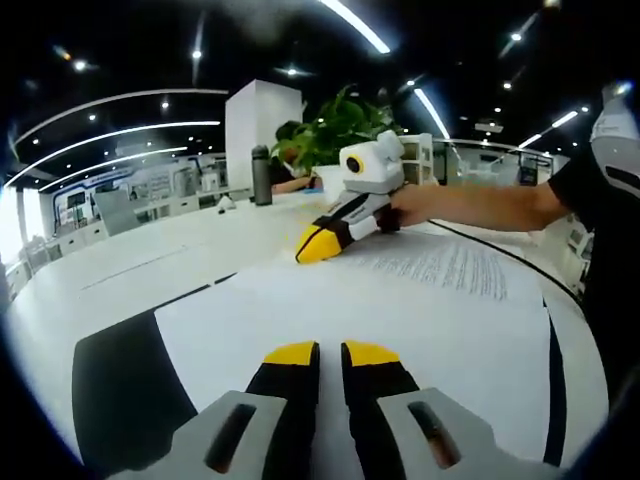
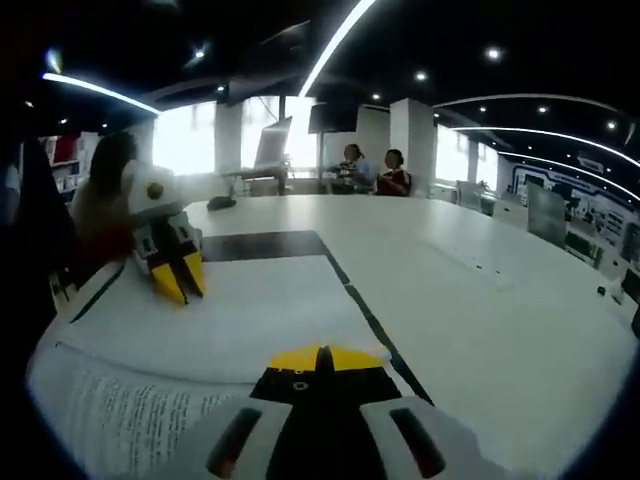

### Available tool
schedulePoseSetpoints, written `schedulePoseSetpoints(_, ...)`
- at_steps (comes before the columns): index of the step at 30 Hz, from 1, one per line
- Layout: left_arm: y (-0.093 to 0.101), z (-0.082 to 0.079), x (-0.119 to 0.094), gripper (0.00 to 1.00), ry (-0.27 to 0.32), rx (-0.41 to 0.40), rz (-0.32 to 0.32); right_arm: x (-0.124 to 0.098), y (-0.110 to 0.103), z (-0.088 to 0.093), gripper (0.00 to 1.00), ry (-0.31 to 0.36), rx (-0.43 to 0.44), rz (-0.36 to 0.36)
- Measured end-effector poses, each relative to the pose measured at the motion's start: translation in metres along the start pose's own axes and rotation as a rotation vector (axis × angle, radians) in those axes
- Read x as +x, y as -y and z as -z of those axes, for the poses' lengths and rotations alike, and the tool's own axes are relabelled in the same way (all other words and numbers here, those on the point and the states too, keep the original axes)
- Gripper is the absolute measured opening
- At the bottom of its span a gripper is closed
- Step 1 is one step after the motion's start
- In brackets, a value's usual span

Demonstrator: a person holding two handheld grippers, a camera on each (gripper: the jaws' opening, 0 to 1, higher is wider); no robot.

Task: Flip through the bound document one page at a time

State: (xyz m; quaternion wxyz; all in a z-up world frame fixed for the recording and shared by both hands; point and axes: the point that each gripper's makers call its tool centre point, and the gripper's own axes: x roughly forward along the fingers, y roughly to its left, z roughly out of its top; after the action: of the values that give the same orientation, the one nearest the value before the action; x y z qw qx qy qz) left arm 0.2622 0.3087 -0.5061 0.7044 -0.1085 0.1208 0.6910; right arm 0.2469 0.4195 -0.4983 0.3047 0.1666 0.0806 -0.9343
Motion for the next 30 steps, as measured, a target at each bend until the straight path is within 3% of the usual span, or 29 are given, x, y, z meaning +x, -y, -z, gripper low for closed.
schedulePoseSetpoints(30,0.0,0.0,0.0,0.11,0.0,0.0,0.0,-0.016,-0.049,-0.001,0.04,0.014,-0.034,-0.082)
